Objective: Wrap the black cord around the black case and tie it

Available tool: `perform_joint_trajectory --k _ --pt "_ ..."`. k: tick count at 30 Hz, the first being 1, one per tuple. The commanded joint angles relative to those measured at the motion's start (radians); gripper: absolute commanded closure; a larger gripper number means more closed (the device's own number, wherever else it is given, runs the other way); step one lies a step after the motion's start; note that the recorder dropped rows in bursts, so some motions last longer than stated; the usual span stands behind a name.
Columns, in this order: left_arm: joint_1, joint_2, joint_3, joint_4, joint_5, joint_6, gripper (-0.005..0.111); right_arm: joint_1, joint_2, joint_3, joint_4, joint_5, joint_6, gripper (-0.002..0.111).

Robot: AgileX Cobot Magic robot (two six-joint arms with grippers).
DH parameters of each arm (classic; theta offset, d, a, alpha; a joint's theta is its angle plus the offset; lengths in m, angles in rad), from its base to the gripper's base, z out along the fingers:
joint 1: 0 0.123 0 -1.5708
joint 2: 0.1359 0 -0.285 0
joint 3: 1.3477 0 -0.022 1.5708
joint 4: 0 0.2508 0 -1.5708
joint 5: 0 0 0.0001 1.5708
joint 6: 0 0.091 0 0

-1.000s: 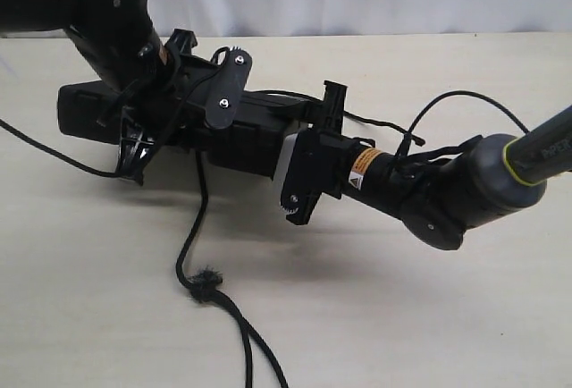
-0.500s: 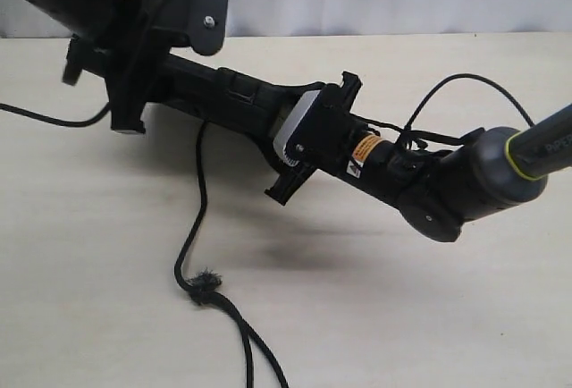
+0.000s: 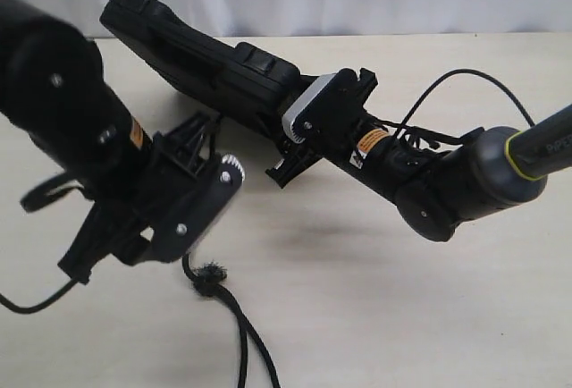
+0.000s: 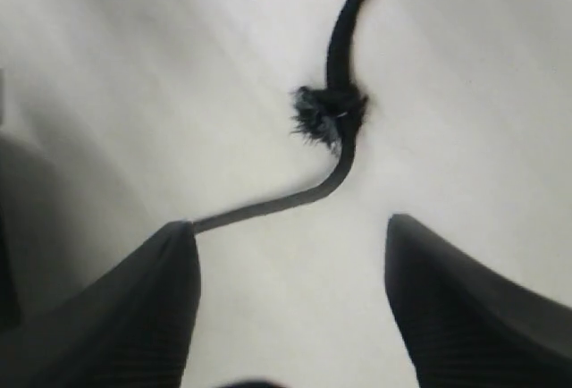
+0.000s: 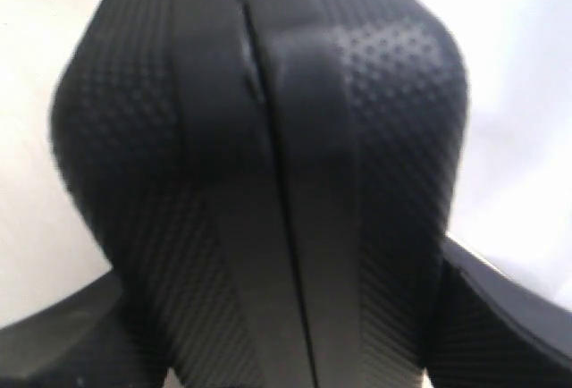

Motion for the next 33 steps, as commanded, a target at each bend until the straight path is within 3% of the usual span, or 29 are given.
perform_joint_trajectory --k 1,8,16,24,26,33 --pt "-0.013 0.078 0.102 0.0 -0.19 0.006 0.048 -0.004 0.007 0.009 0.032 0.065 0.027 0.104" --pt "-0.034 0.158 0.112 -0.153 -0.245 0.015 0.048 -0.004 0.007 0.009 0.032 0.075 0.03 0.104" --pt "-0.066 0.205 0.112 -0.136 -0.213 0.015 0.048 -0.004 0.007 0.009 0.032 0.078 0.035 0.104" --pt "-0.066 0.306 0.112 -0.134 -0.319 0.015 0.048 -0.004 0.007 0.009 0.032 0.078 0.035 0.104" --pt "-0.066 0.316 0.112 -0.134 -0.32 0.015 0.055 -0.004 0.007 0.009 0.032 0.078 0.035 0.104" --pt "-0.066 0.293 0.11 -0.136 -0.212 0.004 0.103 -0.004 0.007 0.009 0.032 0.078 0.035 0.104"
